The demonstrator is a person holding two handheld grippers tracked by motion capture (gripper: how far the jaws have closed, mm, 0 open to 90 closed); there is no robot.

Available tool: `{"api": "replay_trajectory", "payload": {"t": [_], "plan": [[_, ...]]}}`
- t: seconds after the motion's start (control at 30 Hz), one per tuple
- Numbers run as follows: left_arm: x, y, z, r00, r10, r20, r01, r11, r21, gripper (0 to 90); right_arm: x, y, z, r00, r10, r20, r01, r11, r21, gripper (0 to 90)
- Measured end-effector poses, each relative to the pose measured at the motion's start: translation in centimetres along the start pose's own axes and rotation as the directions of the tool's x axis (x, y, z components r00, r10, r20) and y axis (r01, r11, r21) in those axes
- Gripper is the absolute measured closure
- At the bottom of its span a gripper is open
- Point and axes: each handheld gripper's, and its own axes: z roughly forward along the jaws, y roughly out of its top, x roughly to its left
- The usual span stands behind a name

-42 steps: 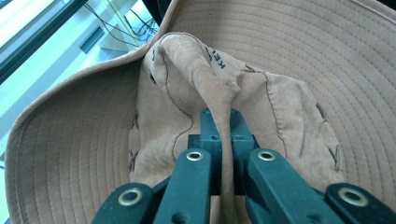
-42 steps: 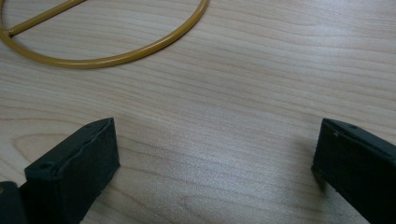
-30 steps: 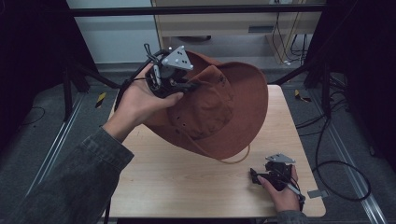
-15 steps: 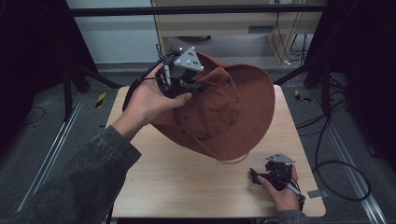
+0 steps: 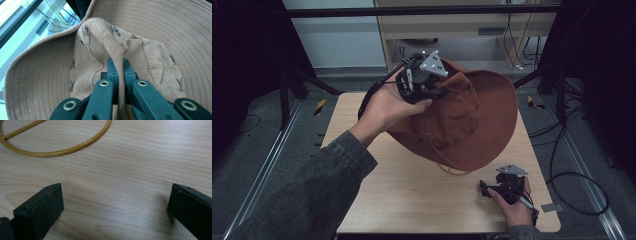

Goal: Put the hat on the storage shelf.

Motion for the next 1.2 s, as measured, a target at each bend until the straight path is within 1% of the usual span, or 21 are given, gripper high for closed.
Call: {"api": "replay_trajectory", "payload": {"t": [0.1,0.23,0.37,0.47,0.5,0.63,0.8,0.87,1.0,1.03,1.07,1.17,1.2], "plan": [[-0.2,0.4,0.6,1.0000,0.003,0.007,-0.003,1.0000,0.001,88.6,0.0,0.0,0.0,1.0000,-0.003,0.000,0.003,1.000,-0.001,0.4],[-0.2,0.6,0.9,0.9999,0.011,0.010,-0.011,0.9999,0.003,88.6,0.0,0.0,0.0,1.0000,-0.003,0.000,0.003,1.000,-0.001,0.4],[0.0,0.9,1.1,1.0000,0.008,0.005,-0.008,1.0000,0.004,88.6,0.0,0.0,0.0,1.0000,-0.003,0.000,0.003,1.000,0.000,0.4],[0.0,1.3,1.1,1.0000,0.010,0.000,-0.010,1.0000,0.000,88.6,0.0,0.0,0.0,1.0000,-0.003,0.000,0.003,1.000,-0.001,0.4],[0.0,1.4,1.1,0.9999,0.012,-0.002,-0.012,0.9999,-0.004,88.6,0.0,0.0,0.0,1.0000,-0.004,0.007,0.004,1.000,-0.002,0.4],[0.0,2.0,1.4,0.9999,0.013,0.002,-0.013,0.9999,-0.006,88.6,0.0,0.0,0.0,1.0000,0.001,0.005,-0.001,1.000,-0.001,0.4],[-0.4,2.5,2.2,0.9998,0.015,0.012,-0.015,0.9998,-0.008,88.6,0.0,0.0,0.0,1.0000,0.001,0.005,-0.001,1.000,-0.002,0.4],[-0.5,2.6,2.5,0.9996,0.021,0.016,-0.021,0.9998,-0.001,88.6,0.0,0.0,0.0,1.0000,0.000,0.004,0.000,1.000,-0.001,0.4],[-0.7,2.8,3.2,0.9995,0.022,0.024,-0.022,0.9997,0.007,88.5,0.0,0.0,0.0,1.0000,0.000,0.004,0.000,1.000,-0.001,0.4],[-0.7,2.8,3.4,0.9995,0.021,0.024,-0.021,0.9998,0.002,88.5,0.0,0.0,0.0,1.0000,0.001,0.001,-0.001,1.000,-0.001,0.4],[-0.8,2.9,3.7,0.9992,0.023,0.032,-0.023,0.9997,0.010,88.5,0.0,0.0,0.0,1.0000,0.001,0.000,-0.001,1.000,0.000,0.4],[-1.0,3.0,4.2,0.9991,0.025,0.036,-0.025,0.9996,0.016,88.5,0.0,0.0,0.0,1.0000,0.001,-0.003,-0.001,1.000,0.000,0.4],[-1.0,3.0,4.3,0.9991,0.023,0.036,-0.023,0.9996,0.015,88.5,0.0,0.0,0.0,1.0000,0.000,0.005,0.000,1.000,-0.002,0.4]]}}
